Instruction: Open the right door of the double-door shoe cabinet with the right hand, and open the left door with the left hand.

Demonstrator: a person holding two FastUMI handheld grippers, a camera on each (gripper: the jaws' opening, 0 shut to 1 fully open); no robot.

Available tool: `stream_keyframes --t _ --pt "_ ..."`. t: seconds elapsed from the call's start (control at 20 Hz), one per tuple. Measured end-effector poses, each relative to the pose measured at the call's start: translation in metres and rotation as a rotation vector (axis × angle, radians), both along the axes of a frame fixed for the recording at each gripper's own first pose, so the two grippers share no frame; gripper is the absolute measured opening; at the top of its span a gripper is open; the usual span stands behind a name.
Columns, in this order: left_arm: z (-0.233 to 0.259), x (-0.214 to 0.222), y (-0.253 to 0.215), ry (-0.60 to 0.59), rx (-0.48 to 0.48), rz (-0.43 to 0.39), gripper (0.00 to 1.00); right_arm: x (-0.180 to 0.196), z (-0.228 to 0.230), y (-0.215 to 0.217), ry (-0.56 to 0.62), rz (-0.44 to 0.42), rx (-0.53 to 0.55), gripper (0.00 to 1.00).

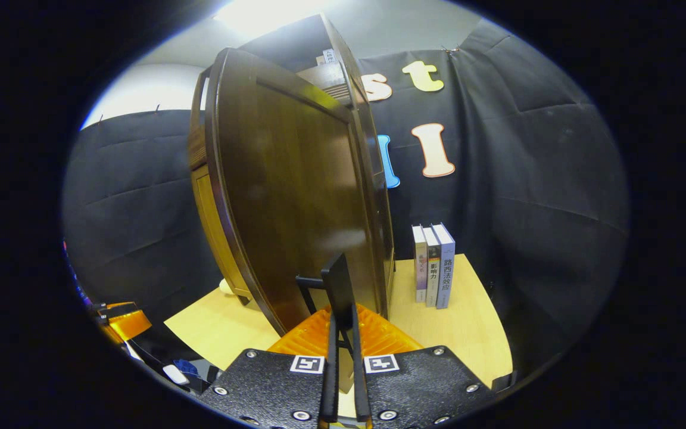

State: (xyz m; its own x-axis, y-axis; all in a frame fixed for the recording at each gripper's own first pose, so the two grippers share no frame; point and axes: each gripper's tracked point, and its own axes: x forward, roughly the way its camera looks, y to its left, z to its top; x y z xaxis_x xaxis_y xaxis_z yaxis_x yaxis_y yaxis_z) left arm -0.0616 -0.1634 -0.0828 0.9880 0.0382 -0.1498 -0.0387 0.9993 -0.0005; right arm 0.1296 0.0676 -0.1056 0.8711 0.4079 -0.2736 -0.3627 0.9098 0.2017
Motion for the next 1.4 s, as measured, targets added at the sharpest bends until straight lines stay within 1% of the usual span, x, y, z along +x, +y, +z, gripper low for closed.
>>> stream_keyframes --t 0.15,0.2,0.25,0.3,0.35,0.5,0.55,0.65,0.7,0.85,0.95,1.0,1.05,1.15,1.25,1.3,1.4 --pt "0.001 0.006 -0.003 0.004 0.014 -0.013 1.0 0.01 0.002 -0.034 -0.019 -0.045 -0.009 0.1" --pt "0.0 0.005 -0.004 0.007 0.018 -0.017 1.0 0.011 0.003 -0.04 -0.02 -0.049 0.007 0.1" --pt "0.001 0.006 -0.004 0.013 0.021 -0.019 1.0 0.009 0.005 -0.035 -0.007 -0.02 0.048 0.1" --pt "-0.001 0.005 -0.005 0.02 0.025 -0.021 1.0 0.004 0.003 -0.032 0.008 -0.01 0.074 0.11" --pt "-0.003 0.005 -0.007 0.023 0.026 -0.024 1.0 0.004 0.004 -0.033 0.004 -0.025 0.081 0.09" --pt "-0.004 0.008 -0.009 0.028 0.015 -0.029 1.0 0.004 0.003 -0.037 0.017 -0.064 0.107 0.1" --pt "-0.002 0.009 -0.01 0.028 -0.002 -0.029 0.96 0.002 0.003 -0.038 0.023 -0.074 0.111 0.09" --pt "0.002 0.012 -0.008 0.014 -0.018 -0.019 0.96 -0.003 0.004 -0.04 0.027 -0.081 0.106 0.1" --pt "0.003 0.016 -0.006 0.01 -0.017 -0.011 1.0 -0.006 0.005 -0.044 0.027 -0.086 0.093 0.1" --pt "0.009 0.027 0.007 -0.004 -0.014 0.005 1.0 -0.02 0.013 -0.071 0.009 -0.124 0.02 0.1" --pt "0.012 0.037 0.017 -0.01 -0.014 0.01 1.0 -0.029 0.027 -0.092 -0.028 -0.178 -0.005 0.08" --pt "0.014 0.045 0.024 -0.009 -0.011 0.014 1.0 -0.032 0.033 -0.1 -0.046 -0.21 -0.015 0.01" --pt "0.018 0.053 0.031 -0.012 -0.007 0.017 1.0 -0.035 0.038 -0.109 -0.062 -0.246 -0.027 0.06" --pt "0.026 0.073 0.043 -0.014 0.005 0.012 1.0 -0.044 0.047 -0.122 -0.087 -0.313 -0.053 0.06" --pt "0.038 0.094 0.05 -0.024 0.035 -0.003 1.0 -0.053 0.055 -0.126 -0.102 -0.364 -0.065 0.08" --pt "0.041 0.106 0.055 -0.023 0.052 -0.013 1.0 -0.058 0.056 -0.128 -0.099 -0.381 -0.061 0.15" --pt "0.048 0.132 0.062 -0.038 0.074 -0.034 1.0 -0.065 0.056 -0.128 -0.083 -0.429 -0.034 0.47"
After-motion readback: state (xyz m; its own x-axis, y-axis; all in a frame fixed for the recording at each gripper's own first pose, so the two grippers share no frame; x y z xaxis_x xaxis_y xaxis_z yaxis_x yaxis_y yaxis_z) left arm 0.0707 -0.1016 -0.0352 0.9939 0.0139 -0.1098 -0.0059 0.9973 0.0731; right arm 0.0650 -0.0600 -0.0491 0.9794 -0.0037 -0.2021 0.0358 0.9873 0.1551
